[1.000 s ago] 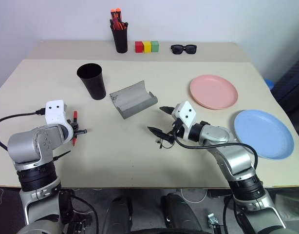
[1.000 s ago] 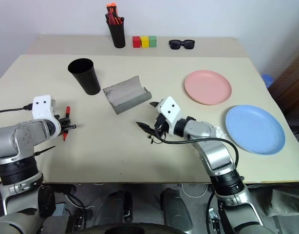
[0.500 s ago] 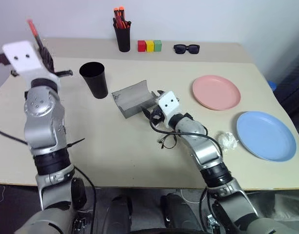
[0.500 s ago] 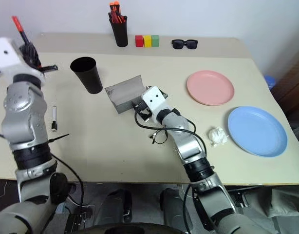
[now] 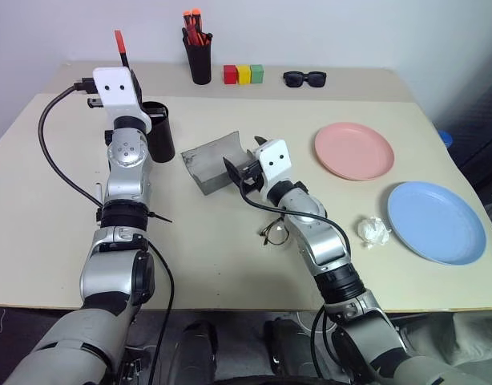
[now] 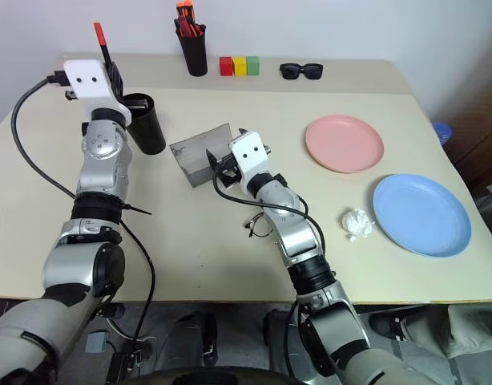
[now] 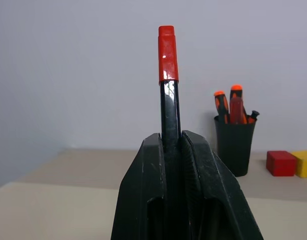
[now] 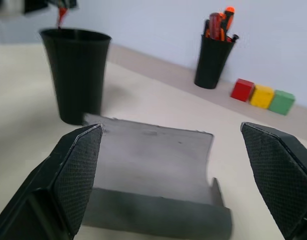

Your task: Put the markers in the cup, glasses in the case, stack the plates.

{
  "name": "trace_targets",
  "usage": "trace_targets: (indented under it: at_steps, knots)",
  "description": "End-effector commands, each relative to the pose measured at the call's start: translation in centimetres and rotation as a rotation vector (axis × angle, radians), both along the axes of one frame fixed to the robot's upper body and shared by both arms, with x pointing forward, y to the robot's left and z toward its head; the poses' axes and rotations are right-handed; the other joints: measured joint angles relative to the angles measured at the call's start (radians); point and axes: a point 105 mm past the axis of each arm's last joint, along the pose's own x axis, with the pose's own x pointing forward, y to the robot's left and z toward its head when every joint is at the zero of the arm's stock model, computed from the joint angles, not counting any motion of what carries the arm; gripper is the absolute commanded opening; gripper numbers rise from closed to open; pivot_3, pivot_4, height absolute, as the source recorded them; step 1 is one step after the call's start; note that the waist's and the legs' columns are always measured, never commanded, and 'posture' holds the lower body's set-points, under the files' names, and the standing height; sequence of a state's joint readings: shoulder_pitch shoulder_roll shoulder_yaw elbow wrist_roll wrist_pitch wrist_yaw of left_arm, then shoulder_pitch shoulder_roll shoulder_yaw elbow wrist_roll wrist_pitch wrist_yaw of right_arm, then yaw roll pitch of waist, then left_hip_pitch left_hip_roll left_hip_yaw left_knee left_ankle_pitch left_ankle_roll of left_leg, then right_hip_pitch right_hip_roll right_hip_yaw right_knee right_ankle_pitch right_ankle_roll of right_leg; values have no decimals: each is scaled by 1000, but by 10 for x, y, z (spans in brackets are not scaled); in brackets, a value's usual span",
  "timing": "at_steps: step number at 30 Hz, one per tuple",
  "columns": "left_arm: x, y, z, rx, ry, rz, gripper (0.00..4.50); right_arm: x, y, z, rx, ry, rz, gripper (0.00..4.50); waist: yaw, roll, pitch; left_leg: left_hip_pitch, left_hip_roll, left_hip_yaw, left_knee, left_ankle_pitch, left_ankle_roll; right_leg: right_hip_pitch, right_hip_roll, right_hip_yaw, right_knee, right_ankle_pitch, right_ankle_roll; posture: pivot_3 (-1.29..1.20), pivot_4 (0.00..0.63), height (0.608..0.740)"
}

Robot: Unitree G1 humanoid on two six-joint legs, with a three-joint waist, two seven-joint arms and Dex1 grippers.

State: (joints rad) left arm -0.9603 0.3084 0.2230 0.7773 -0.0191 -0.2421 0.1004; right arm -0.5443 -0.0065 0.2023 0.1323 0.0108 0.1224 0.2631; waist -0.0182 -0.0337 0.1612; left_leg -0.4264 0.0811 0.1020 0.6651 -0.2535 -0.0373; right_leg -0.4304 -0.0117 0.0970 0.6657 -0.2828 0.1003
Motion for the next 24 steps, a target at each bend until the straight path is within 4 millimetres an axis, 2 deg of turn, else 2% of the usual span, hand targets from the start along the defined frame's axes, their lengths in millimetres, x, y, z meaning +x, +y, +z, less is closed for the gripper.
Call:
trace_targets:
  at_steps: [1, 3, 6, 11, 15, 18, 21, 22, 24]
  knots:
    - [-1, -1, 16, -8, -67, -12, 41, -9, 4, 22, 82, -59, 59, 4500, 0, 0, 0, 0, 0, 0, 0, 0, 0, 0, 0, 0, 0, 0, 0, 0, 150, 722]
    - [-1, 0, 13, -11, -60, -6, 41, -12, 7, 23, 89, -58, 92, 4500, 0, 0, 0, 0, 0, 0, 0, 0, 0, 0, 0, 0, 0, 0, 0, 0, 150, 722]
    - [0, 3, 9, -18, -45, 7, 1316, -16, 11, 23, 95, -59, 131, 4500, 0, 0, 0, 0, 0, 0, 0, 0, 0, 0, 0, 0, 0, 0, 0, 0, 150, 722]
    - [-1, 6, 7, -15, -44, 32, 3807, -19, 15, 23, 102, -55, 156, 4500, 0, 0, 0, 0, 0, 0, 0, 0, 0, 0, 0, 0, 0, 0, 0, 0, 150, 722]
    - [-5, 13, 12, -64, -70, 62, 3807, -20, 17, 22, 104, -50, 164, 4500, 0, 0, 0, 0, 0, 0, 0, 0, 0, 0, 0, 0, 0, 0, 0, 0, 150, 722]
    - [-16, 31, 27, -146, -137, 126, 3807, -22, 18, 21, 98, -48, 174, 4500, -1, 0, 0, 0, 0, 0, 0, 0, 0, 0, 0, 0, 0, 0, 0, 0, 150, 722]
    - [-41, 76, 35, -218, -137, 282, 3807, -24, 17, 19, 86, -46, 180, 4500, -7, 0, 0, 0, 1, 0, 0, 0, 0, 0, 0, 0, 1, 0, 0, 0, 150, 722]
    - [-48, 85, 35, -225, -127, 317, 3807, -25, 17, 18, 84, -45, 181, 4500, -13, 0, 0, 0, 1, 0, 0, 0, 0, 0, 0, 0, 1, 0, 0, 0, 150, 722]
    - [-60, 103, 18, -220, 9, 374, 3807, -28, 14, 16, 63, -42, 203, 4500, -22, 0, 0, 0, 1, 0, 0, 0, 0, 0, 0, 0, 2, 0, 0, 0, 150, 722]
